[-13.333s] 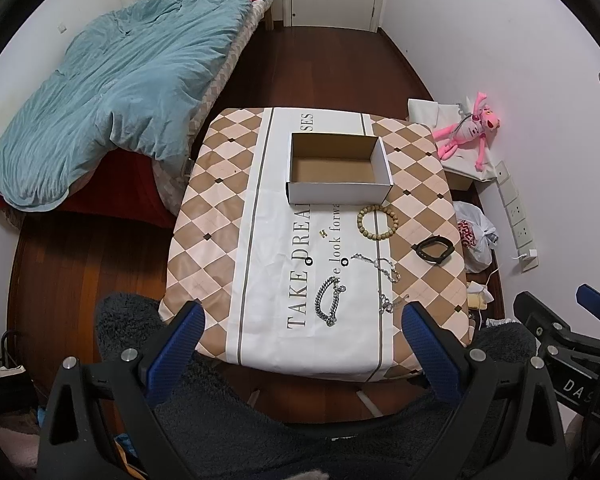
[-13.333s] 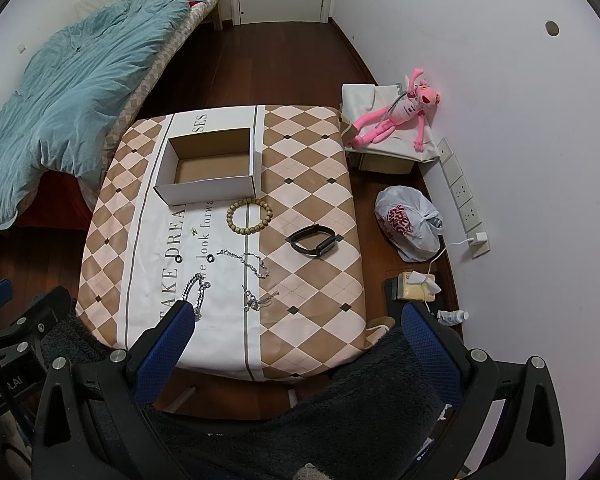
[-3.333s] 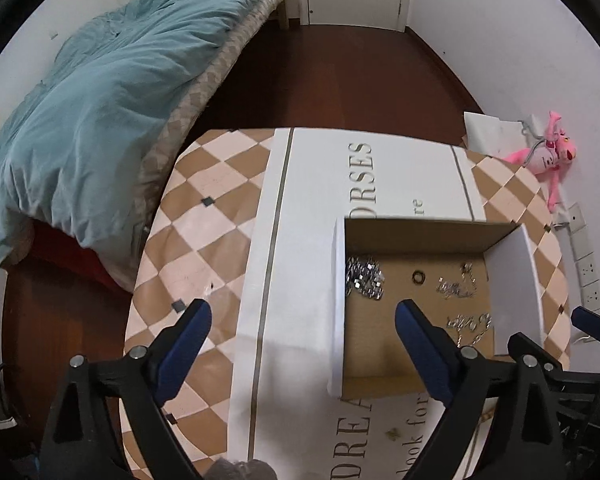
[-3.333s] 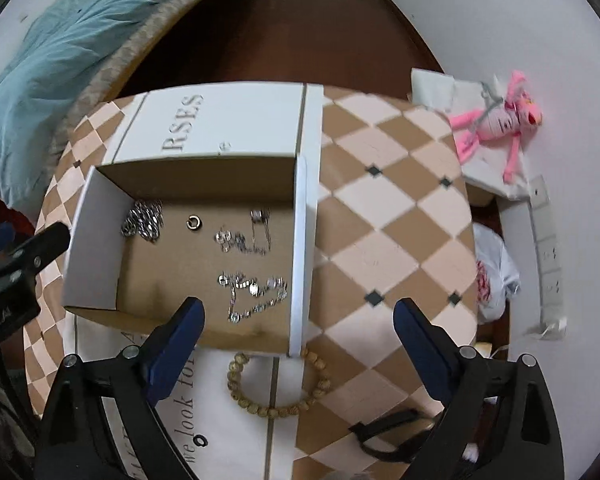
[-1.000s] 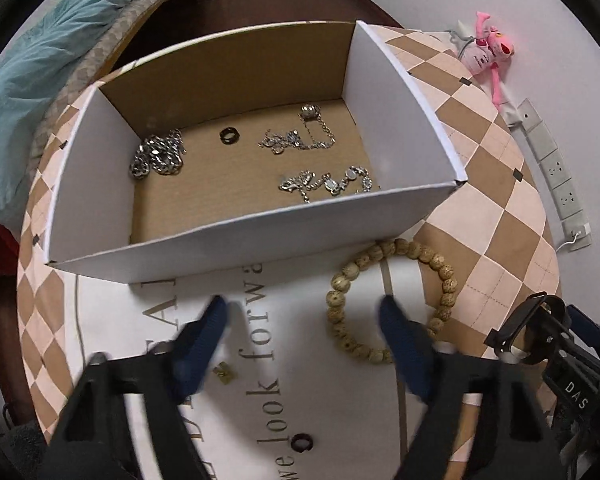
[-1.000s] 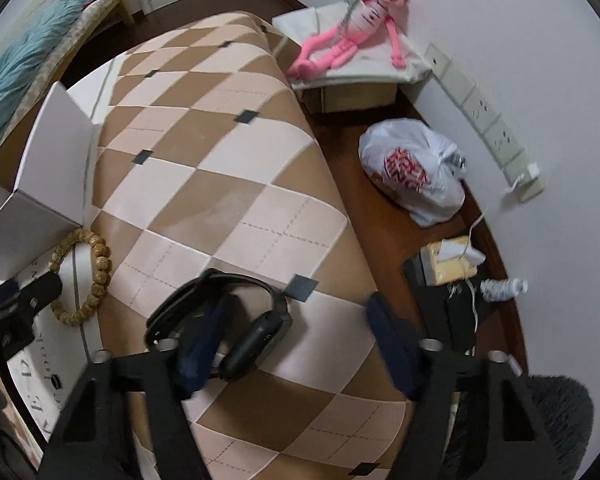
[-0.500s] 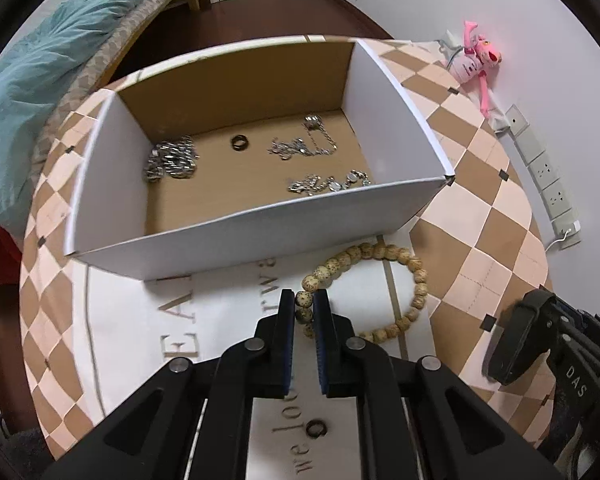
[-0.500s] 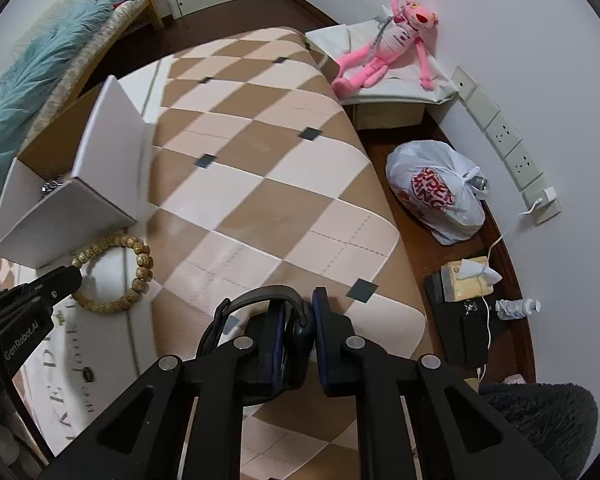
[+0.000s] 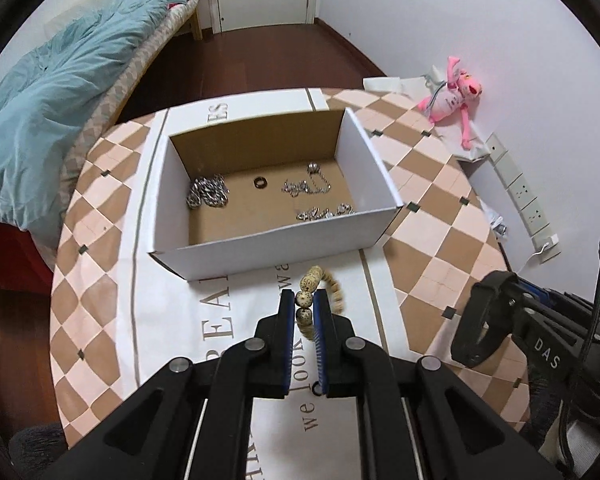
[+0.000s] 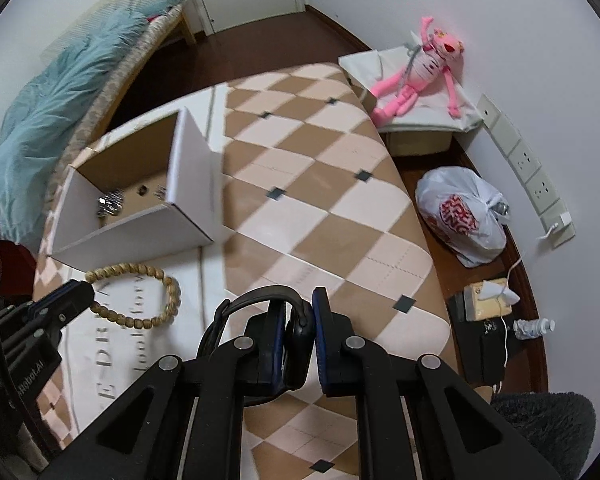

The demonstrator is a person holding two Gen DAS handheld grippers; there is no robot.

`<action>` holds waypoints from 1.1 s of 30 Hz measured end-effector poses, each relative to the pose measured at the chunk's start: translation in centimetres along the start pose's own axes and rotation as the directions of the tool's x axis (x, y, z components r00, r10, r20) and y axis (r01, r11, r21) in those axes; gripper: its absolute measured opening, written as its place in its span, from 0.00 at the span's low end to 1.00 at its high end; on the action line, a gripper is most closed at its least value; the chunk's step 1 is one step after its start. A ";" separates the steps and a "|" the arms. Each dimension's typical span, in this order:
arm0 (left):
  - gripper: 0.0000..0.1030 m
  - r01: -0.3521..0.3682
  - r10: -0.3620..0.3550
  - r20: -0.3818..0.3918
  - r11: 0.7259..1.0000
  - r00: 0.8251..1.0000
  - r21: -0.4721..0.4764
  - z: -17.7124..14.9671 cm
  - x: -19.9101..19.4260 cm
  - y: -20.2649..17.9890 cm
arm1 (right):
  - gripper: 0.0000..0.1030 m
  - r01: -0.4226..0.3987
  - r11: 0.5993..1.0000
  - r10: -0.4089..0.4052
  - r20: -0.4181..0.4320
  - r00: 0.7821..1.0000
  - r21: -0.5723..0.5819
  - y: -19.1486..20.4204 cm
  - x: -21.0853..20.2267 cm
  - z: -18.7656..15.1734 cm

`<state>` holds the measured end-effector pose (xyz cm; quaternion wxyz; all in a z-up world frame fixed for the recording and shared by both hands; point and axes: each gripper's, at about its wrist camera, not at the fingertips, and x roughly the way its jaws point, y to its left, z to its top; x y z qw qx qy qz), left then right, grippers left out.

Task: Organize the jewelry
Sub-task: 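Carry the bead bracelet and watch into the white box and open both tools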

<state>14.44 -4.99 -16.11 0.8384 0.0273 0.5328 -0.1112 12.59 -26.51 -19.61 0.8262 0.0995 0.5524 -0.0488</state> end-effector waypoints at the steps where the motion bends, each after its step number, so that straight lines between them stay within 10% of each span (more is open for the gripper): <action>1: 0.06 0.002 -0.002 0.006 1.000 1.000 -0.002 0.0 -0.4 0.0 | 0.14 -0.009 1.000 0.009 0.009 1.000 -0.004 0.3 -0.5 0.2; 19: 0.06 0.072 -0.065 0.168 0.997 0.984 -0.040 8.1 -8.3 4.0 | 0.13 -0.190 0.976 0.199 0.080 0.977 -0.103 7.6 -5.6 8.6; 33: 0.09 0.079 -0.085 -0.043 0.991 0.995 -0.112 11.0 -0.6 8.8 | 0.13 -0.253 0.957 0.227 -0.178 0.958 -0.142 12.3 5.0 12.5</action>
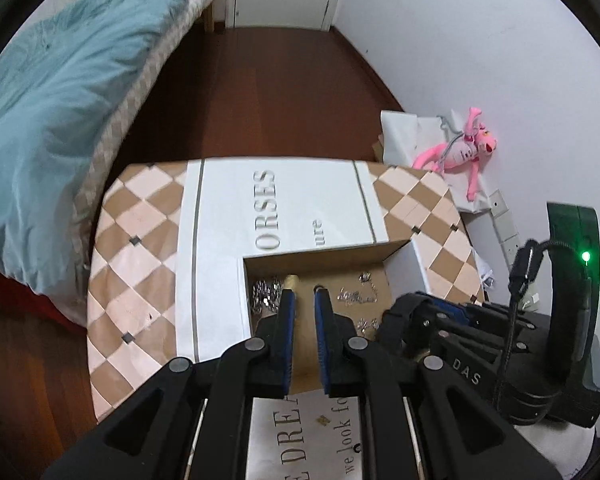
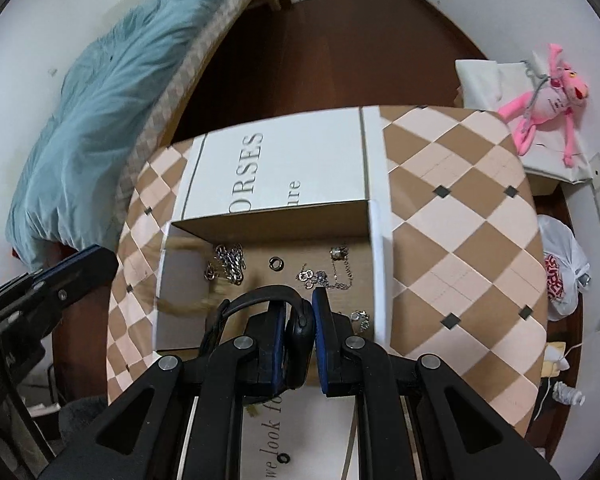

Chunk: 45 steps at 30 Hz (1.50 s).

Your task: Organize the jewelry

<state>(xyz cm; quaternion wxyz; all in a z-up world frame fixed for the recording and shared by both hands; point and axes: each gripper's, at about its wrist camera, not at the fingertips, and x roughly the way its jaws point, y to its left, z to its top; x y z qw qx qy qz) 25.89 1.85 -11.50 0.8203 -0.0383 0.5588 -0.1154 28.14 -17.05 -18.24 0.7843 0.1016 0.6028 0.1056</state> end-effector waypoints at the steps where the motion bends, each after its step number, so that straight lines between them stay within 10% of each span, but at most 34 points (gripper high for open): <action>1: 0.09 -0.006 0.006 -0.012 1.000 1.000 -0.009 0.0 0.2 0.2 | 0.14 0.004 1.000 -0.004 -0.022 1.000 -0.012 0.2 0.5 0.2; 5: 0.15 -0.040 0.040 -0.006 0.999 0.999 -0.029 -0.3 0.3 1.0 | 0.22 0.032 0.999 -0.034 -0.049 0.998 -0.035 0.5 1.2 0.4; 8: 0.47 -0.086 0.086 0.004 0.995 0.996 -0.046 -0.6 0.2 1.9 | 0.71 0.068 0.996 -0.070 -0.037 0.997 -0.050 0.5 0.7 0.3; 9: 0.67 -0.102 0.103 0.012 0.994 0.995 -0.048 -0.7 0.1 2.1 | 0.74 0.079 0.996 -0.080 -0.029 0.996 -0.053 0.5 0.4 0.3; 12: 0.83 -0.166 0.168 0.043 0.985 0.985 -0.058 -1.3 -0.1 2.7 | 0.79 0.131 0.989 -0.131 -0.001 0.991 -0.065 0.4 -0.5 -0.2; 21: 0.92 -0.283 0.287 0.107 0.958 0.952 -0.053 -4.0 0.8 2.3 | 0.98 0.324 0.943 -0.320 0.064 0.945 -0.077 0.1 -1.2 -2.9; 45: 0.92 -0.288 0.297 0.215 0.955 0.930 -0.075 -6.0 -5.1 -0.4 | 0.98 0.341 0.940 -0.327 0.219 0.919 -0.026 0.8 -7.7 -5.6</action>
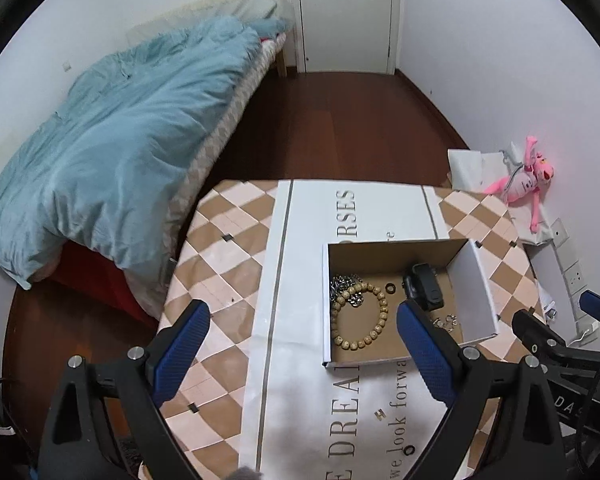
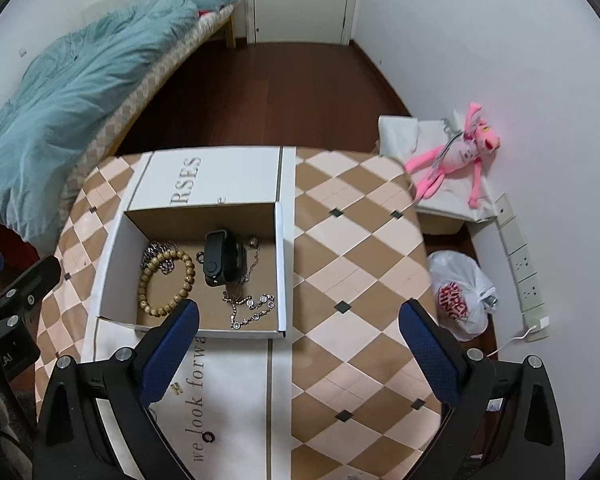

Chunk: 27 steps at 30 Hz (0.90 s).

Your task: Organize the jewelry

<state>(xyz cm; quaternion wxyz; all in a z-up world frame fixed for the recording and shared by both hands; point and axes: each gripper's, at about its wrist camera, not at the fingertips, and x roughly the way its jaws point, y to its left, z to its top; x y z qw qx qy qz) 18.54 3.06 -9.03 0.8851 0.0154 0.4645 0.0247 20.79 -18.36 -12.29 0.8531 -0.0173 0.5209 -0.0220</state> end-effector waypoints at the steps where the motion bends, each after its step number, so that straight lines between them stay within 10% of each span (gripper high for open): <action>1: 0.92 -0.004 0.004 0.007 1.000 1.000 0.001 0.0 -0.6 0.0 | 0.98 -0.005 1.000 0.005 0.013 1.000 0.007 -0.2 -0.9 -0.2; 16: 0.92 -0.028 0.031 0.095 0.999 0.995 -0.034 -1.3 -8.0 0.3 | 0.98 -0.023 0.998 0.013 0.174 0.985 0.057 -2.0 -10.6 -2.5; 27: 0.92 -0.071 0.065 -0.082 0.995 0.995 -0.072 -8.1 -2.1 2.7 | 0.98 -0.108 0.992 0.111 -0.037 0.993 0.068 -1.5 -2.9 -9.5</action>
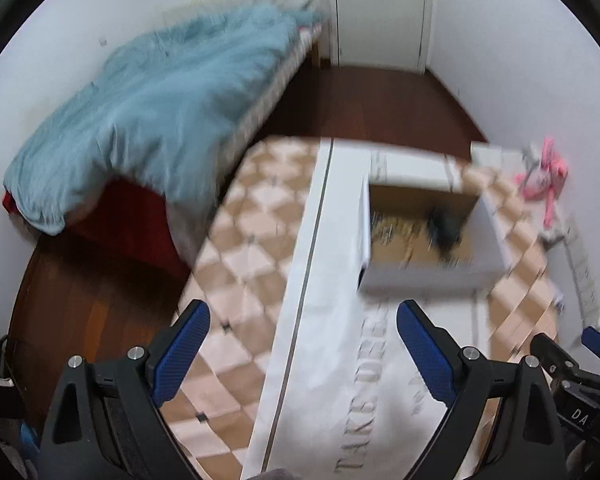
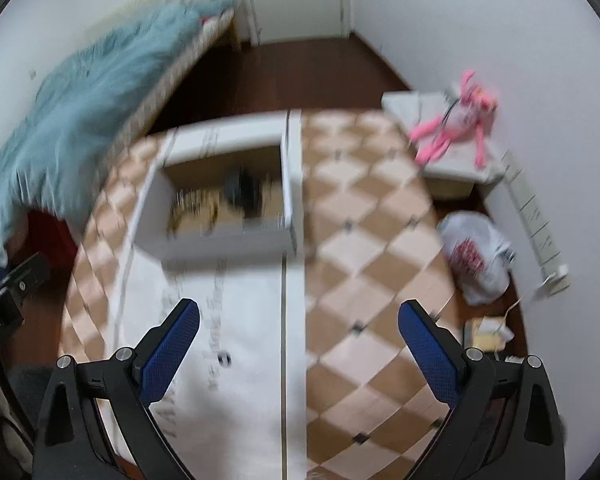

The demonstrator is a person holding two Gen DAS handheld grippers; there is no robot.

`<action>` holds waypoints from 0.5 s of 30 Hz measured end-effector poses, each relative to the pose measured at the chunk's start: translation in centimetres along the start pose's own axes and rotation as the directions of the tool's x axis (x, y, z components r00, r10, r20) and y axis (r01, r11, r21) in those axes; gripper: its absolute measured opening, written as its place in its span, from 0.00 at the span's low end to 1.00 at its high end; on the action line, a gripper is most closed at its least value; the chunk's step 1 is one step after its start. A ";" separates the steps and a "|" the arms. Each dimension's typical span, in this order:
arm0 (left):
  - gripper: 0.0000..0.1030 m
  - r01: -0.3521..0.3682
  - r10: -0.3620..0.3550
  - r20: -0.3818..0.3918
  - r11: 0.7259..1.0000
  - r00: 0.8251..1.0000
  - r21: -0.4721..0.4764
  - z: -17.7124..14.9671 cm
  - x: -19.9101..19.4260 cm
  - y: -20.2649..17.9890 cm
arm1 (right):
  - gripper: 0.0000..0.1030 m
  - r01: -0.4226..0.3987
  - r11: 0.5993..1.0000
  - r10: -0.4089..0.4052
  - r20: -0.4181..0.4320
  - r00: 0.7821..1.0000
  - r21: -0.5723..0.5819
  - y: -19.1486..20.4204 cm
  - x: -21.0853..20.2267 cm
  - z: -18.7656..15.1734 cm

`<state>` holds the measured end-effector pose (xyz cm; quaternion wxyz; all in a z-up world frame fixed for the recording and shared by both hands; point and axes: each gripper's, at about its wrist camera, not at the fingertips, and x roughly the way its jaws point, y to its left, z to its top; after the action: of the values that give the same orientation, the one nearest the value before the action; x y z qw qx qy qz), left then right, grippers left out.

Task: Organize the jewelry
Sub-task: 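Grasp the small black ring on the cloth with the right tool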

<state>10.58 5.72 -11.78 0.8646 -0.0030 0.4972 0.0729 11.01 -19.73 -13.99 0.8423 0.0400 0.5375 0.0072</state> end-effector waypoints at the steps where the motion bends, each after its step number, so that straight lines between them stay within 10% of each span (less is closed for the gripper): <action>1: 0.92 -0.005 0.005 -0.030 1.000 1.000 0.008 -0.7 0.9 0.0 | 0.95 -0.015 1.000 0.015 -0.019 1.000 -0.010 0.3 1.1 -0.9; 6: 0.92 -0.008 0.020 -0.183 0.998 0.983 0.069 -4.5 6.2 -0.2 | 0.72 -0.084 0.995 0.076 -0.126 0.989 -0.060 2.5 6.6 -4.6; 15: 0.92 -0.043 0.058 -0.224 0.996 0.973 0.072 -6.5 8.6 1.8 | 0.48 -0.116 0.981 0.096 -0.127 0.987 -0.157 6.5 10.3 -6.5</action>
<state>8.97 8.05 -22.31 0.8000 0.0302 0.5941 0.0776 9.63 -12.30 -25.55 0.8076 -0.0014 0.5814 0.0988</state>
